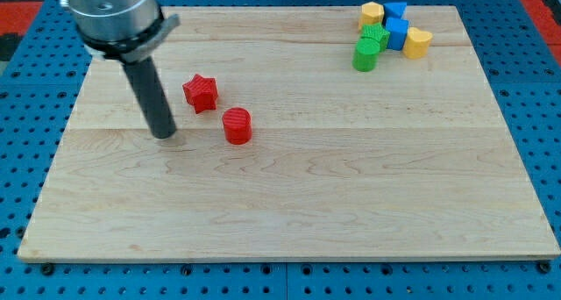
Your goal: Separate the red blocks
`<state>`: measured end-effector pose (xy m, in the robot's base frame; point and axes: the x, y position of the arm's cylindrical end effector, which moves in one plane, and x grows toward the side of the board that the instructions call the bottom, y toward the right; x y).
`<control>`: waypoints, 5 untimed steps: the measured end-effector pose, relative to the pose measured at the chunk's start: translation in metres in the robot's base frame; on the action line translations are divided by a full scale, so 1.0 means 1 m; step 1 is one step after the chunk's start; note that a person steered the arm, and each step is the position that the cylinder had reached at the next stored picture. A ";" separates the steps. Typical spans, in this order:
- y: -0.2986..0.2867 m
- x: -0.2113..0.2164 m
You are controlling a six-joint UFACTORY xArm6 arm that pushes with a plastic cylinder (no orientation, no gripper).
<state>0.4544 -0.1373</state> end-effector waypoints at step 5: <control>-0.044 -0.052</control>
